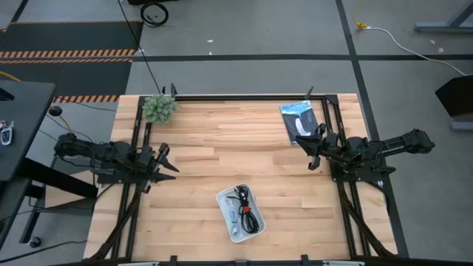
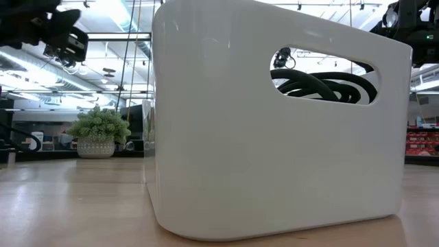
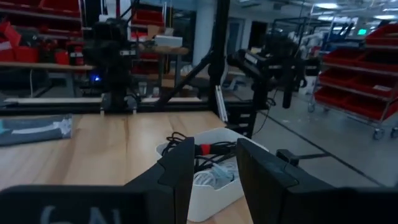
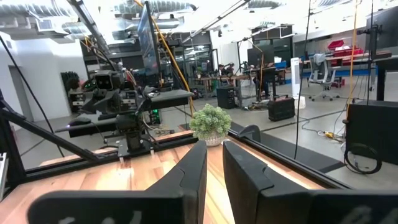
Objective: Pick and place USB-C Cables
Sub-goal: Return to Home Position
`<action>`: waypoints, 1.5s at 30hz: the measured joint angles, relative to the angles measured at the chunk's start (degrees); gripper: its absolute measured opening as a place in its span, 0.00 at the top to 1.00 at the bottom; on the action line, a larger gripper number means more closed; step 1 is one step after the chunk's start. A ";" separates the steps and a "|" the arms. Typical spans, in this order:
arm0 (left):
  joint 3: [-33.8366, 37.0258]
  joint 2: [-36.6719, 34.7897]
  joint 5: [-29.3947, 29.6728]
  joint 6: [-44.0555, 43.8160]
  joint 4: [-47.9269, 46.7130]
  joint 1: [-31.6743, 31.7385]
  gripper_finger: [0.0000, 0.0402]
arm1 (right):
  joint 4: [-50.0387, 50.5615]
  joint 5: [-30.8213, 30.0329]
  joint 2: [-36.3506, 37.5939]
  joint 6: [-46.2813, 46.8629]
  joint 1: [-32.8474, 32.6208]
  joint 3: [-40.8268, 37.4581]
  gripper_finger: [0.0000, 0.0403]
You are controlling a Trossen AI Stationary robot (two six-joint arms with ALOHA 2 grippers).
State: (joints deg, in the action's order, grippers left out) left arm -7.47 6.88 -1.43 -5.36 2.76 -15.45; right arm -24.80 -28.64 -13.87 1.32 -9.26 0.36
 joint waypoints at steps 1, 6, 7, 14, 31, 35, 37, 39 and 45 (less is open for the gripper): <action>0.29 -1.78 -0.34 0.01 -1.14 -0.07 0.68 | -0.01 0.00 0.00 0.00 0.00 0.00 0.85; 0.29 -6.76 -4.93 -0.44 -5.08 -0.19 0.68 | -0.01 0.00 0.00 0.00 0.00 0.00 0.86; 0.26 -6.76 -6.01 -1.23 -5.72 -0.21 0.68 | 0.05 0.00 -0.01 0.01 0.00 0.00 0.86; 0.42 -6.57 -10.24 -4.20 -10.25 -0.25 0.68 | 0.01 0.14 -0.11 0.00 0.00 0.00 0.86; 0.42 -6.65 -8.74 -0.26 -14.67 -0.28 0.68 | 0.02 0.20 -0.11 0.00 0.00 0.00 0.86; 0.42 -6.65 -8.74 0.08 -17.57 -0.28 0.68 | 0.00 0.20 -0.11 0.01 0.00 0.00 0.85; 0.42 -6.60 -8.70 -0.51 -18.72 -0.28 0.68 | 0.02 0.20 -0.11 0.01 0.00 0.00 0.85; 0.40 -6.50 -8.69 -2.73 -19.59 -0.25 0.68 | 0.01 0.20 -0.11 0.01 0.00 0.00 0.85; 0.40 -6.52 -8.71 -7.48 -19.37 -0.25 0.68 | 0.01 0.20 -0.11 0.01 0.00 0.00 0.85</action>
State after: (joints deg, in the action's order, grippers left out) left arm -7.07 0.36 -10.14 -12.84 -16.61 -15.70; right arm -24.78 -28.45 -13.98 1.34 -9.26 0.36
